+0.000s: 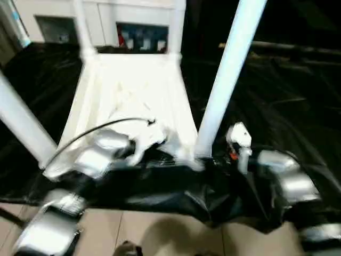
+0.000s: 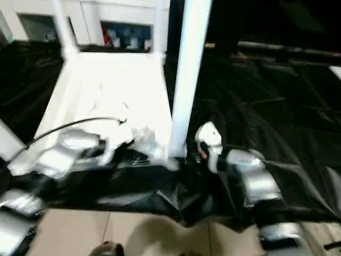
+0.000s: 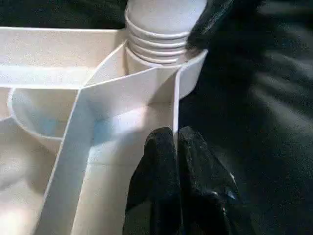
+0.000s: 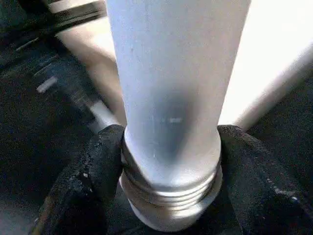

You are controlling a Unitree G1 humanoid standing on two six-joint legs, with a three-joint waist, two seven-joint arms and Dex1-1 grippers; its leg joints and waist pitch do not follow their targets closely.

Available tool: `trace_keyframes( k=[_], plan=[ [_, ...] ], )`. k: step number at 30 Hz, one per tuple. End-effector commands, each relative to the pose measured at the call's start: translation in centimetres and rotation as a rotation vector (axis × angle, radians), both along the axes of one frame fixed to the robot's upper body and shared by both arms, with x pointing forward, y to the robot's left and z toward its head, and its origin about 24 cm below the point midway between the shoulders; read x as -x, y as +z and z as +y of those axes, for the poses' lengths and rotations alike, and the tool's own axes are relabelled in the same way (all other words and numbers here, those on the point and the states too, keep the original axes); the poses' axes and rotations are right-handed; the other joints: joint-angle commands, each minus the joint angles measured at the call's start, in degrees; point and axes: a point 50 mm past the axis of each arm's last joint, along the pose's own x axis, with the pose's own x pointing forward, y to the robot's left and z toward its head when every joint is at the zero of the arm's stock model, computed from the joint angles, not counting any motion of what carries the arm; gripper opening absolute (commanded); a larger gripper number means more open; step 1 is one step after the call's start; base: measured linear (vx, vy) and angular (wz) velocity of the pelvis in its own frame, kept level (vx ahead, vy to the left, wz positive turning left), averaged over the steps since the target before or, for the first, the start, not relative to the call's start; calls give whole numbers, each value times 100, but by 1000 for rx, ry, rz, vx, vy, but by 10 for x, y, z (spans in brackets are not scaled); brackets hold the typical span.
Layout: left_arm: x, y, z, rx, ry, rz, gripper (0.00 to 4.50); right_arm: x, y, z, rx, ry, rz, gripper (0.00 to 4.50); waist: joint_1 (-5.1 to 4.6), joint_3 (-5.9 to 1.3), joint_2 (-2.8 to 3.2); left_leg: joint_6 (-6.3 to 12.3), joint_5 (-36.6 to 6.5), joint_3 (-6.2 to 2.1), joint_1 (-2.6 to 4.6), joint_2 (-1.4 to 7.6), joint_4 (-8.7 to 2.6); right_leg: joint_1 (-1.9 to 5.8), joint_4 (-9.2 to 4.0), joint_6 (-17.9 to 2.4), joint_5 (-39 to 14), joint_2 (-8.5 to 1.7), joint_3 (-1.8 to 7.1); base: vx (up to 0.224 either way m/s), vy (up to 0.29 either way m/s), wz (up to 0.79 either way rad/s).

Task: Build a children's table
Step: Rotate leg to tighten

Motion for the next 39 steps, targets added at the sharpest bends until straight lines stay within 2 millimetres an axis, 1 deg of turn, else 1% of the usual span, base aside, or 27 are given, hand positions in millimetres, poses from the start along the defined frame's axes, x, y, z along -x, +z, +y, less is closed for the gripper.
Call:
trace_keyframes(
  k=[1,2,3,4,5,6,8,9,10,11,12,13,14,15,17,18,19,21,22,23,25,26,29,33,35,37,39],
  plan=[
    [-15,8,-6,24,162,-81,0,-6,-17,-1,22,-227,61,267,-1,-499,0,-102,-1550,-52,181,165,-414,247,-483,-1250,-1505,-321,209,0,0,0],
    [-15,8,-6,24,162,-81,0,-6,-17,-1,22,-227,61,267,-26,-498,-14,-170,-1623,-60,172,154,-428,238,-500,-1158,-1655,-310,204,0,0,0],
    [-22,8,-18,35,244,-99,0,-13,-23,6,-12,-402,95,267,-49,-496,-19,-224,-1662,-73,153,155,-441,247,-509,-1070,-1787,-317,198,0,0,0],
    [-23,8,-21,36,264,-107,0,-14,-25,10,-20,-441,107,267,-53,-496,-4,-250,-1700,-69,173,148,-439,220,-521,-1043,-1848,-308,200,0,0,0],
    [-24,8,-26,39,274,-113,0,-15,-28,14,-27,-466,126,267,-72,-502,-17,-266,-1809,-75,187,142,-433,209,-547,-1017,-1976,-322,203,0,0,0],
    [-25,7,-31,48,278,-110,0,-15,-31,21,-26,-477,140,267,-65,-502,-4,-224,-1775,-73,171,136,-429,224,-562,-988,-1938,-321,204,0,0,0],
    [-25,6,-37,58,283,-108,0,-15,-33,31,-18,-465,144,267,-72,-505,-9,-141,-1763,-55,178,130,-416,197,-574,-993,-1832,-312,220,0,0,0],
    [-24,5,-46,67,269,-101,0,-14,-32,50,-2,-386,114,267,-71,-515,8,-124,-1718,-55,156,126,-422,216,-574,-992,-1754,-304,214,0,0,0],
    [-24,4,-49,68,264,-99,0,-13,-31,58,7,-350,95,267,-66,-520,39,-132,-1720,-62,150,123,-421,214,-564,-994,-1714,-310,211,0,0,0],
    [-23,3,-52,69,259,-97,0,-12,-29,67,16,-309,73,267,-75,-524,14,-117,-1728,-62,147,122,-427,223,-568,-984,-1647,-297,204,0,0,0],
    [-23,3,-55,67,240,-93,0,-12,-26,73,16,-262,34,302,-73,-521,24,-90,-1810,-58,169,124,-427,208,-578,-989,-1662,-295,208,0,0,0],
    [-22,2,-55,64,227,-87,0,-12,-23,75,0,-240,18,323,-73,-521,24,-90,-1810,-58,169,124,-427,208,-578,-989,-1662,-295,208,0,0,0],
    [-21,1,-54,58,217,-84,0,-14,-18,75,-22,-229,6,323,-73,-529,24,-55,-1858,-62,173,130,-431,221,-576,-1008,-1689,-299,205,0,0,0],
    [-21,0,-52,52,205,-74,0,-16,-14,72,-29,-219,-9,336,-73,-530,15,-26,-1871,-63,176,132,-432,221,-576,-1025,-1699,-297,203,0,0,0],
    [-19,-3,-44,13,171,-63,0,-20,-5,61,-13,-182,-48,354,-69,-542,13,0,-1820,-66,160,135,-430,239,-561,-1043,-1601,-291,199,0,0,0],
    [-17,-4,-40,10,152,-46,0,-19,-2,54,-6,-126,-54,354,-75,-538,-10,34,-1795,-58,151,133,-431,247,-562,-1047,-1549,-283,197,0,0,0],
    [-17,-4,-40,10,152,-46,0,-19,-2,54,-6,-126,-54,354,-65,-537,-4,52,-1799,-60,157,133,-428,252,-562,-1051,-1560,-288,195,0,0,0],
    [-15,-5,-34,13,123,-23,0,-15,2,44,13,-33,-63,354,-60,-538,-8,130,-1712,-53,143,140,-419,262,-553,-1079,-1466,-289,204,0,0,0],
    [-14,-4,-29,20,95,-15,0,-11,4,35,25,38,-54,354,-58,-539,-12,150,-1683,-48,149,139,-413,257,-552,-1103,-1423,-287,205,0,0,0],
    [-12,-2,-26,25,64,-16,0,-8,5,29,27,80,-46,354,-31,-541,-19,209,-1612,-46,155,146,-404,272,-545,-1136,-1308,-289,206,0,0,0],
    [-10,-2,-18,11,32,-15,0,-4,9,15,28,139,-26,354,-20,-539,-14,272,-1549,-44,145,150,-400,273,-530,-1172,-1186,-287,211,0,0,0],
    [-10,-2,-15,-1,23,-20,0,-3,10,10,32,163,-20,354,1,-559,-12,316,-1431,-42,140,162,-390,277,-495,-1243,-996,-292,205,0,0,0],
    [0,2,-7,39,-105,17,0,4,14,-6,42,241,7,354,23,-557,-8,314,-1444,-43,144,180,-399,282,-479,-1302,-983,-291,195,0,0,0],
    [15,7,0,80,-251,70,0,10,17,-13,45,308,33,354,52,-563,20,236,-1461,-20,177,214,-406,244,-450,-1450,-883,-283,194,0,0,0],
    [16,8,0,85,-262,77,0,10,18,-13,45,313,34,354,71,-562,36,242,-1436,-5,194,227,-406,213,-441,-1491,-770,-269,199,0,0,0],
    [18,10,2,79,-286,84,0,11,17,-12,51,325,42,354,110,-557,33,217,-1477,8,197,223,-406,206,-441,-1484,-813,-275,199,0,0,0],
    [18,10,3,66,-288,73,0,11,14,-10,71,332,44,354,137,-545,33,119,-1631,25,215,227,-417,185,-469,-1395,-1059,-288,205,0,0,0]
  ],
)
